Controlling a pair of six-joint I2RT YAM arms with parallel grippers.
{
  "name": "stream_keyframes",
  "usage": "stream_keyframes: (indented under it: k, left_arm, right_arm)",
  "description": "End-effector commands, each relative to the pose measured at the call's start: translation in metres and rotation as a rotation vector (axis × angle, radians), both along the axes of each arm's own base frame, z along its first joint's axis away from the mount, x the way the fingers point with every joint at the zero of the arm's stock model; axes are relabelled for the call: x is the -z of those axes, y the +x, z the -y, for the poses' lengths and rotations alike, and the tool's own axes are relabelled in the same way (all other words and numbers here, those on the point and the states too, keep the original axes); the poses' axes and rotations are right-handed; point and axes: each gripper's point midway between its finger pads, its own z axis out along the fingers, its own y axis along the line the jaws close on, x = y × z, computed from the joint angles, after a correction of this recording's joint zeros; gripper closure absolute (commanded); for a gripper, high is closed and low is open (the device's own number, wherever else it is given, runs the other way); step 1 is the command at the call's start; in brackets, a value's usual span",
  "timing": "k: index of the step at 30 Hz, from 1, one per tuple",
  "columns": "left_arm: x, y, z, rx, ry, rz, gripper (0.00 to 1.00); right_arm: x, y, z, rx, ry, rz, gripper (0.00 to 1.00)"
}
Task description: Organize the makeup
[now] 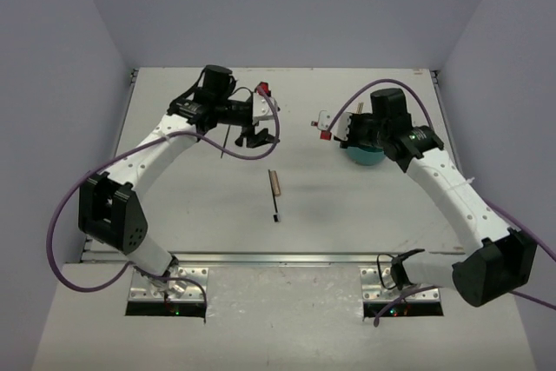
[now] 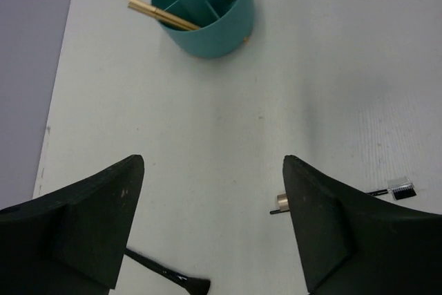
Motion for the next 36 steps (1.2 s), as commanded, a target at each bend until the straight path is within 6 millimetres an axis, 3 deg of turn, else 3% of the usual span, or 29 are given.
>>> stream_keyframes:
  k: [1,4,8,13,18,22,25,31,36]
  left_arm:
    - [-0.043,-0.033,0.017,0.173,-0.034,0.232,0.30]
    - [-0.049,-0.037,0.019,0.172,-0.054,0.214,0.16]
    - [-0.053,-0.049,0.021,0.182,-0.090,0.158,0.16]
    - [-0.038,-0.052,0.023,0.178,-0.062,0.149,0.21]
    - [-0.046,-0.051,0.029,0.171,-0.089,0.142,0.29]
    - [-0.050,-0.048,0.031,0.152,-0.108,0.123,0.42]
    - [-0.042,-0.046,0.029,0.136,-0.090,0.118,0.51]
    - [-0.032,-0.046,0.026,0.133,-0.065,0.116,0.51]
    - [-0.032,-0.044,0.028,0.126,-0.064,0.103,0.61]
  right_arm:
    - [-0.030,0.000,-0.073,-0.234,0.166,0.054,1.00]
    - [-0.022,0.001,-0.084,-0.249,0.176,0.033,1.00]
    - [-0.024,-0.002,-0.104,-0.299,0.268,0.026,1.00]
    - [-0.020,-0.001,-0.114,-0.315,0.260,0.013,1.00]
    - [-0.017,0.000,-0.118,-0.319,0.256,0.001,1.00]
    - [-0.014,0.000,-0.118,-0.313,0.256,-0.009,1.00]
    - [-0.014,0.001,-0.118,-0.307,0.257,-0.008,1.00]
    - [-0.013,0.001,-0.118,-0.310,0.254,-0.007,1.00]
    - [-0.012,0.000,-0.119,-0.315,0.257,-0.014,1.00]
